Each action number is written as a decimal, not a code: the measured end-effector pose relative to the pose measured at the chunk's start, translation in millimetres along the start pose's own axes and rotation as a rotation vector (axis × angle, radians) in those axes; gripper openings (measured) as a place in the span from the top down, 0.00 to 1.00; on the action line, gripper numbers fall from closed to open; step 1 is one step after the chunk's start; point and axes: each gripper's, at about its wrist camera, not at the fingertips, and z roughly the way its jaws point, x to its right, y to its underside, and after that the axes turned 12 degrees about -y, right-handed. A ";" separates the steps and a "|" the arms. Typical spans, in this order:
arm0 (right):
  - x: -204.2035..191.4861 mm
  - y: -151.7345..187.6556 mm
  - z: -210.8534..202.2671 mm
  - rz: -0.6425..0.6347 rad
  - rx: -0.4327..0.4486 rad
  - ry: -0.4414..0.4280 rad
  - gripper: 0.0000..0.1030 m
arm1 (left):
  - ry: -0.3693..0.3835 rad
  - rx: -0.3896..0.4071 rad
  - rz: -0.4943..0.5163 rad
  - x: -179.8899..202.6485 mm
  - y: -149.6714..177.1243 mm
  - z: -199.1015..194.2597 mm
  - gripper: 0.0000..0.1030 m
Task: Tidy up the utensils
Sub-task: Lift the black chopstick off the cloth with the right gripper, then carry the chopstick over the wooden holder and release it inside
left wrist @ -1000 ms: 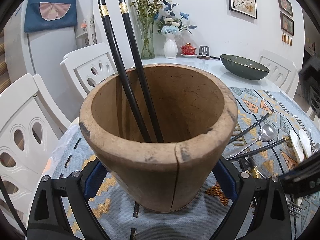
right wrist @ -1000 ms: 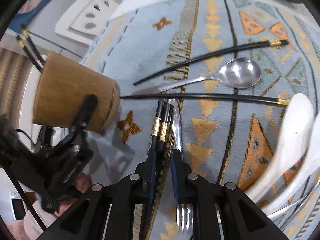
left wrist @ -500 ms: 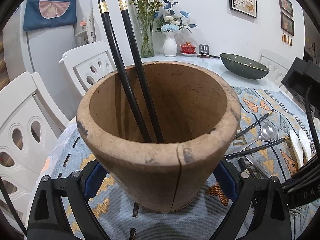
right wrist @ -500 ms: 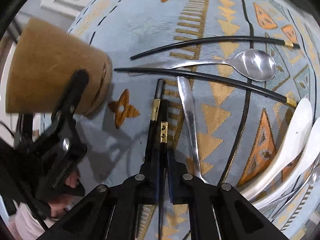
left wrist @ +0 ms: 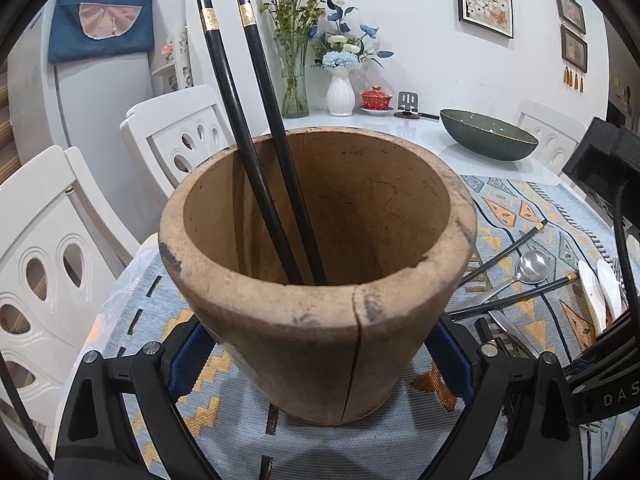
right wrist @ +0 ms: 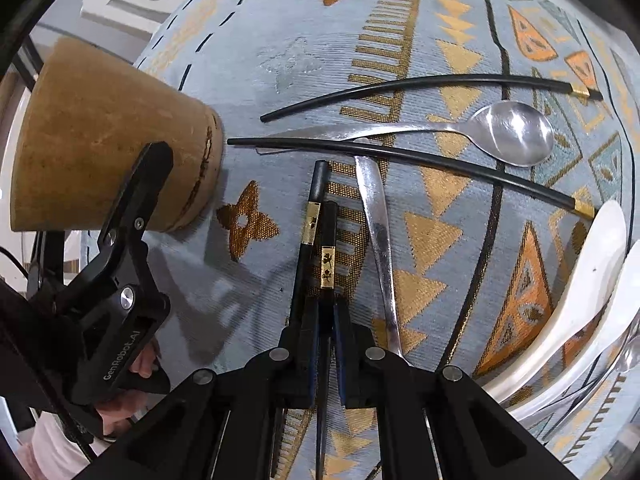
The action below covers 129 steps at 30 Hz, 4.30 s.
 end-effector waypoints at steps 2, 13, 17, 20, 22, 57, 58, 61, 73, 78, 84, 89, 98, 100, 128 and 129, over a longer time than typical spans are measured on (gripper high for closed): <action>-1.9 2.3 1.0 -0.015 -0.001 -0.013 0.95 | -0.004 0.001 0.003 0.2 -0.2 0.0 0.06; 26.6 27.9 -7.5 0.001 0.064 -0.116 0.95 | -0.018 0.012 0.010 4.3 0.3 -2.5 0.06; 35.0 36.7 -13.2 -0.010 0.080 -0.115 0.95 | -0.016 0.010 0.008 4.0 0.6 -3.1 0.06; 33.2 49.9 -27.3 -0.018 0.087 -0.109 0.95 | -0.024 0.014 0.013 5.0 0.6 -3.9 0.06; 31.1 52.4 -26.5 -0.024 0.090 -0.105 0.95 | -0.023 0.013 0.014 5.6 0.5 -3.8 0.06; 27.6 62.9 -34.1 -0.018 0.139 -0.180 0.94 | -0.017 0.011 0.010 3.2 -0.1 -2.5 0.06; 26.6 64.1 -37.1 -0.028 0.145 -0.185 0.94 | -0.018 0.011 0.010 3.3 -0.2 -2.4 0.06; 18.4 67.0 -47.9 -0.076 0.174 -0.209 0.94 | -0.018 0.011 0.009 3.3 0.0 -2.6 0.06; -27.1 67.0 -107.2 -0.261 0.371 -0.206 0.94 | -0.015 0.011 0.007 2.3 0.1 -2.4 0.06; -48.2 72.6 -134.3 -0.357 0.466 -0.111 0.94 | -0.016 0.011 0.008 2.4 0.2 -2.6 0.06; -61.8 71.5 -159.9 -0.374 0.551 -0.107 0.94 | -0.017 0.011 0.007 2.3 0.1 -2.5 0.06; -76.5 66.1 -189.4 -0.404 0.638 -0.120 0.94 | -0.016 0.011 0.008 2.4 0.0 -2.3 0.06; -125.4 52.3 -268.0 -0.518 0.859 -0.174 0.94 | -0.013 0.008 0.006 2.9 0.9 -2.2 0.06; -139.5 49.9 -280.6 -0.564 0.913 -0.180 0.94 | -0.013 0.008 0.005 3.3 1.4 -2.6 0.06; -171.7 13.0 -208.5 -0.700 0.822 -0.144 0.87 | -0.001 0.000 -0.001 2.9 0.6 -0.4 0.06; -169.5 12.8 -210.2 -0.692 0.827 -0.151 0.81 | -0.002 0.001 -0.001 2.8 0.6 -0.6 0.06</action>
